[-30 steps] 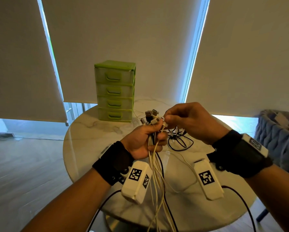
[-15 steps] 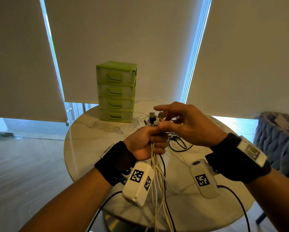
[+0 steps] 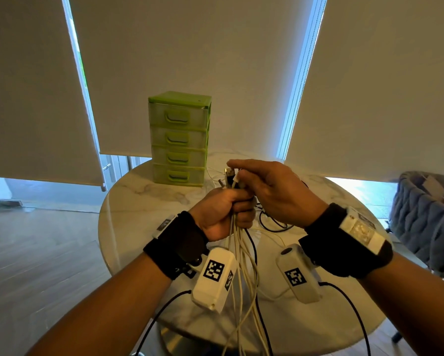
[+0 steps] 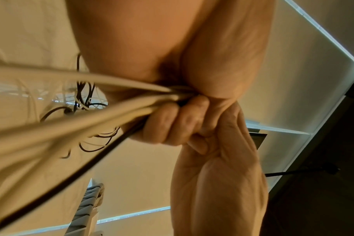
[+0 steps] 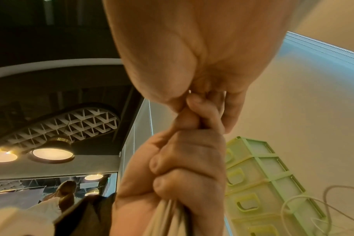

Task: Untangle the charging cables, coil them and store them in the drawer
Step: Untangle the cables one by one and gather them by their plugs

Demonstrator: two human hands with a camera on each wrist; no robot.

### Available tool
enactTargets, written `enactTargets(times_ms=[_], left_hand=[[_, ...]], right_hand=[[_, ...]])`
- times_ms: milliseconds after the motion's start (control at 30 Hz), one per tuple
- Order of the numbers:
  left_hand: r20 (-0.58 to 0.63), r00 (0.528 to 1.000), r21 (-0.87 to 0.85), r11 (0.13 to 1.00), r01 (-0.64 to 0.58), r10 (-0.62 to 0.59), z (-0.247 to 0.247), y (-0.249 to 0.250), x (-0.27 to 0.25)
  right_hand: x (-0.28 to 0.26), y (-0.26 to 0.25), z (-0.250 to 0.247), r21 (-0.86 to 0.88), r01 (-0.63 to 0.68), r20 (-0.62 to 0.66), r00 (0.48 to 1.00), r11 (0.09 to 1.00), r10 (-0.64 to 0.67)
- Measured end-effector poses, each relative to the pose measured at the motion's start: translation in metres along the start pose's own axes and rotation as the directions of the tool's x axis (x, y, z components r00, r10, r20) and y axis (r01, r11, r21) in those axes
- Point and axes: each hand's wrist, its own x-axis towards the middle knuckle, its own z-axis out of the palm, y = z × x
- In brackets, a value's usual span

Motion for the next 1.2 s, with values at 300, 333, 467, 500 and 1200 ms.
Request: enactTargets(times_ms=[300, 333, 467, 500, 1200], left_hand=[[-0.005, 1.0, 0.063, 0.998, 0.009, -0.009, 0.006, 0.004, -0.001], [0.001, 1.0, 0.058, 0.998, 0.008, -0.009, 0.006, 0.004, -0.001], [0.02, 1.0, 0.046, 0.999, 0.012, -0.013, 0.002, 0.002, -0.003], [0.02, 1.0, 0.046, 0.999, 0.013, -0.014, 0.001, 0.002, -0.004], [-0.076, 0.995, 0.075, 0.996, -0.056, 0.062, 0.008, -0.004, -0.004]], right_hand=[[0.003, -0.001, -0.007, -0.046, 0.045, 0.085, 0.996, 0.998, -0.041], [0.003, -0.001, -0.006, -0.027, 0.052, 0.082, 0.995, 0.998, -0.05], [0.004, 0.0, -0.004, -0.014, 0.045, 0.098, 0.994, 0.999, -0.043], [0.005, -0.001, -0.005, -0.025, 0.054, 0.091, 0.994, 0.998, -0.052], [0.02, -0.021, -0.016, -0.134, 0.1, 0.139, 0.987, 0.986, -0.081]])
